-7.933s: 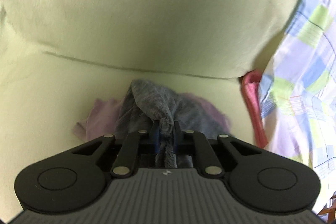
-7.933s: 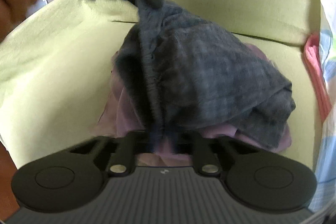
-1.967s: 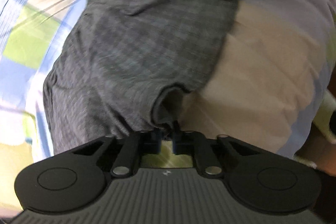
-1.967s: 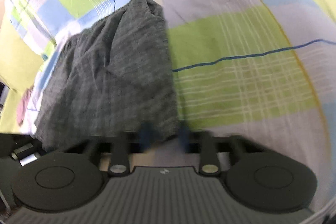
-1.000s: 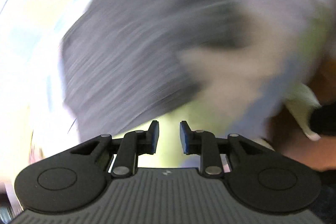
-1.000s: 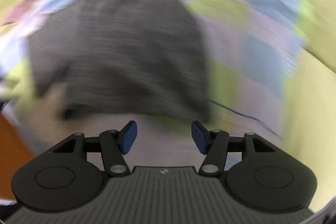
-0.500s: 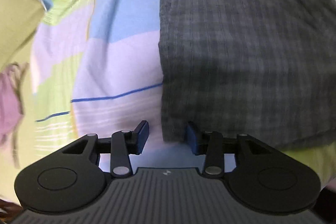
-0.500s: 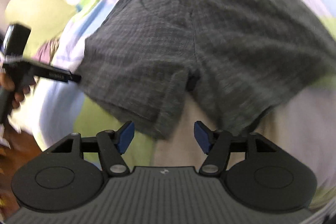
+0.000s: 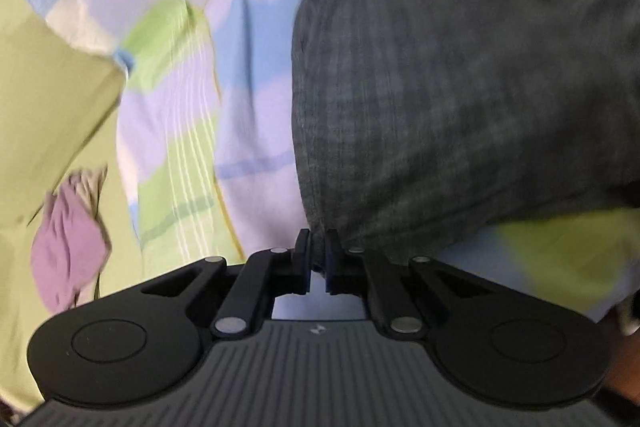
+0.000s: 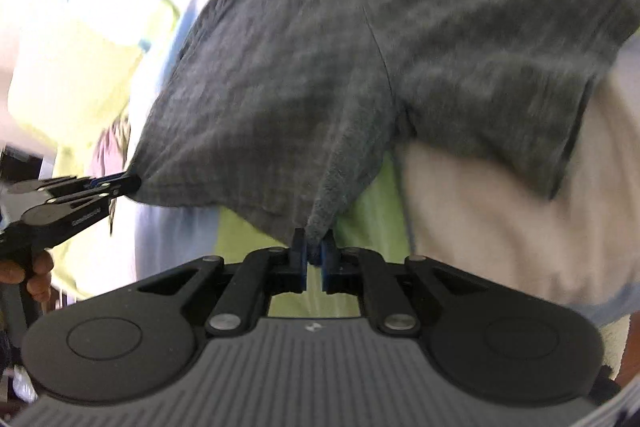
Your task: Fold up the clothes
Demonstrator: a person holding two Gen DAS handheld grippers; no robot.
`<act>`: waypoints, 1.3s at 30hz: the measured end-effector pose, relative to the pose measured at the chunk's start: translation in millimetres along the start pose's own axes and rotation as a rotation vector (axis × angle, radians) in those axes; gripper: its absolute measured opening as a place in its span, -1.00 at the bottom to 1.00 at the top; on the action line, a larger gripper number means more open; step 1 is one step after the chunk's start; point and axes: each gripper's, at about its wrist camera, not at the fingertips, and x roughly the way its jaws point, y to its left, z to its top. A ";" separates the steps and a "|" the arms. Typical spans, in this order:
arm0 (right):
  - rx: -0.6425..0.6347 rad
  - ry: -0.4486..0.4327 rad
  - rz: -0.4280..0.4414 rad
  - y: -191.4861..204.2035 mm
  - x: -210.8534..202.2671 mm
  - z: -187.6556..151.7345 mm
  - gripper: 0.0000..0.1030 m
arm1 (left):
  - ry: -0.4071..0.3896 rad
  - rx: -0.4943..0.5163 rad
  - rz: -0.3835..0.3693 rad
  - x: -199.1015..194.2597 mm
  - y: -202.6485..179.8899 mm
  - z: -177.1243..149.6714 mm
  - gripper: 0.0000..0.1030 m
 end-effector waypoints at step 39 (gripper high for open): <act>-0.615 0.100 -0.143 -188.2 -161.4 125.9 -0.96 | -0.071 0.698 0.088 -133.1 -350.9 60.0 -0.87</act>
